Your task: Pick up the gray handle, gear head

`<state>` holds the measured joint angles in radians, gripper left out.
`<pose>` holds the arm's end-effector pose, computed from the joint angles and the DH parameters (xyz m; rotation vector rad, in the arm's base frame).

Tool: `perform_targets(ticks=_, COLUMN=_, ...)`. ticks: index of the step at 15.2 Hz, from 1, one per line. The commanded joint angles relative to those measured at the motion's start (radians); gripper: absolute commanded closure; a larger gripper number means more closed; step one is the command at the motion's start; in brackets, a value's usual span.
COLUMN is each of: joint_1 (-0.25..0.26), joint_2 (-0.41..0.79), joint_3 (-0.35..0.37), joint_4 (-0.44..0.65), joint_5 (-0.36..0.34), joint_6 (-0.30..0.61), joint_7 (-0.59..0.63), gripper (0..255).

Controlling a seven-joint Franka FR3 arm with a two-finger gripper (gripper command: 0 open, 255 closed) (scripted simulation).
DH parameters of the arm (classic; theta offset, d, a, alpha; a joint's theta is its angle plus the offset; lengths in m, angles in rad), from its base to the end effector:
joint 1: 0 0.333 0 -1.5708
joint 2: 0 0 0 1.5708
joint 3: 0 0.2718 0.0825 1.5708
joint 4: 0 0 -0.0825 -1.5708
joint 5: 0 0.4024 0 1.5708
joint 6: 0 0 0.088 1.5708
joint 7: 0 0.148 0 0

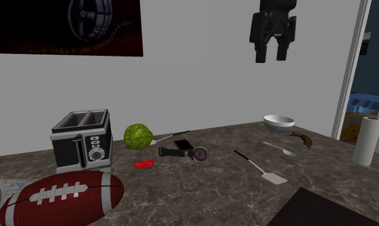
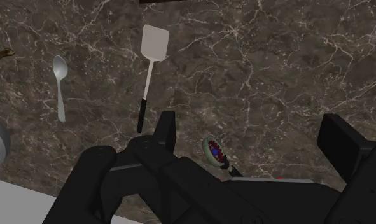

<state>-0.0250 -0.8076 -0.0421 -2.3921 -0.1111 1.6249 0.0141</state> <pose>0.3564 -0.0407 0.5133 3.0580 -0.0995 0.0587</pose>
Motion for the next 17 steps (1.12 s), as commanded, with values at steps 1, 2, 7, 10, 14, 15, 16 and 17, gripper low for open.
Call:
perform_targets(ticks=1, joint_1=0.0, joint_2=0.0, joint_3=0.0, joint_4=0.0, joint_5=0.0, joint_6=0.0, joint_7=0.0, gripper=0)
perform_targets(ticks=2, joint_1=0.004, joint_2=0.026, joint_3=-0.01, joint_4=-0.008, joint_5=-0.006, joint_6=0.033, joint_7=-0.017, gripper=0)
perform_targets(ticks=7, joint_1=0.023, joint_2=0.174, joint_3=-0.055, joint_4=-0.024, joint_5=-0.03, joint_6=0.194, joint_7=-0.102, gripper=0)
perform_targets(ticks=10, joint_1=0.035, joint_2=0.275, joint_3=-0.08, joint_4=-0.017, joint_5=-0.038, joint_6=0.287, joint_7=-0.152, gripper=0)
perform_targets(ticks=14, joint_1=0.052, joint_2=0.421, joint_3=-0.108, joint_4=0.012, joint_5=-0.039, joint_6=0.401, joint_7=-0.221, gripper=0)
perform_targets(ticks=15, joint_1=0.056, joint_2=0.459, joint_3=-0.114, joint_4=0.022, joint_5=-0.037, joint_6=0.427, joint_7=-0.239, gripper=0)
perform_targets(ticks=16, joint_1=0.06, joint_2=0.497, joint_3=-0.12, joint_4=0.034, joint_5=-0.035, joint_6=0.453, joint_7=-0.257, gripper=0)
perform_targets(ticks=17, joint_1=0.064, joint_2=0.536, joint_3=-0.125, joint_4=0.047, joint_5=-0.031, joint_6=0.477, joint_7=-0.275, gripper=0)
